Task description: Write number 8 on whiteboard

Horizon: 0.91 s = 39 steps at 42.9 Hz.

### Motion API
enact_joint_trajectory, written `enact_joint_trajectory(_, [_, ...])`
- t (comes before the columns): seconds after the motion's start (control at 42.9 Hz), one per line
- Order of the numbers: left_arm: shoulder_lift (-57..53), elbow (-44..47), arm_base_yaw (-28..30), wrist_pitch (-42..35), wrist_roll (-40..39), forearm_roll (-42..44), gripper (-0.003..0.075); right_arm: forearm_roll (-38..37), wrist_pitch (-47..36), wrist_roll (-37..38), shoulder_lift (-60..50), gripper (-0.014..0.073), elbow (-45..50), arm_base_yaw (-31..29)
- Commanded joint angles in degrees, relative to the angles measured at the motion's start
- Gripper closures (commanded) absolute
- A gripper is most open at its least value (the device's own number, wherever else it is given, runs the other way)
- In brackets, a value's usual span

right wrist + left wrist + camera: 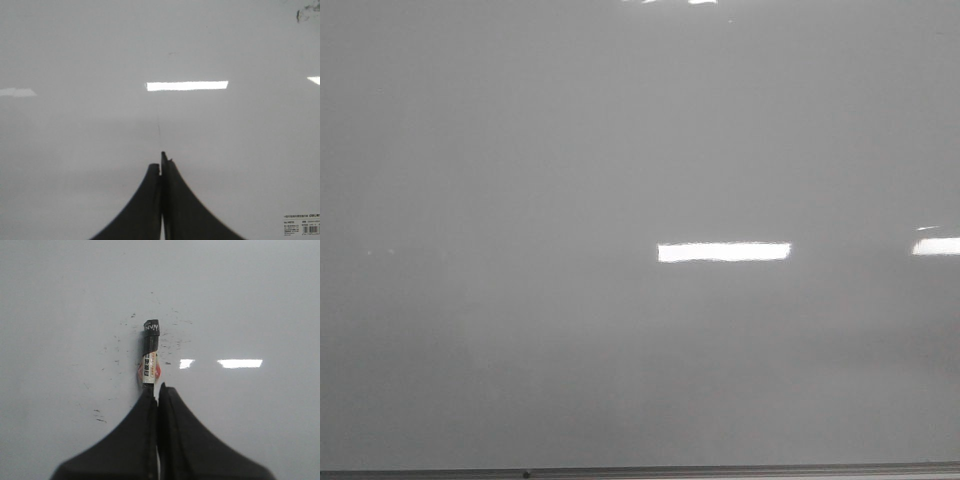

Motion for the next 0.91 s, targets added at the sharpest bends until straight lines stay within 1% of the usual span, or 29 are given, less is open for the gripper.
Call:
enact_joint_trajectory(0.0, [-0.7,0.7,-0.5,-5.0,-0.6,-0.3,0.0741,-0.8,-4.4,0.0,-0.8,0.0654,-0.1,0.0])
enact_joint_trajectory(0.303, [-0.7,0.7,-0.5,-6.2,-0.6,-0.3,0.0741,-0.8,-4.7,0.0,-0.8,0.0654,-0.1,0.0])
enact_joint_trajectory(0.373, [-0.7,0.7,-0.5,-8.1,-0.6,-0.3,0.0741,-0.8,-6.1,0.0,-0.8,0.0654,-0.1,0.0])
enact_joint_trajectory(0.466, [-0.7,0.3,-0.5,-13.3,-0.6,-0.3,0.0741,-0.7,-9.5,0.0,-0.8,0.0654,-0.8,0.0])
enact_joint_trajectory(0.513, [-0.7,-0.6,-0.5,-15.0,-0.6,-0.5,0.0741,-0.7,-9.5,0.0,-0.8,0.0654,-2.2,0.0])
enact_joint_trajectory(0.606, [-0.6,-4.0,-0.5,-15.4,-0.6,-0.5,0.0741,-0.7,-7.0,0.0,-0.8,0.0654,-6.3,0.0])
enact_joint_trajectory(0.723, [1.1,-9.8,-0.5,-12.2,-0.6,-0.5,0.0741,-0.7,0.0,0.0,0.4,0.0654,-13.1,0.0])
enact_joint_trajectory(0.816, [5.6,-15.0,-0.5,-5.9,-0.6,-0.1,0.0741,-0.7,6.1,0.0,4.3,0.0654,-18.7,0.0])
enact_joint_trajectory(0.886, [10.2,-17.8,-0.5,-1.2,-0.6,0.0,0.0741,-0.7,8.4,0.0,8.5,0.0654,-21.6,0.0])
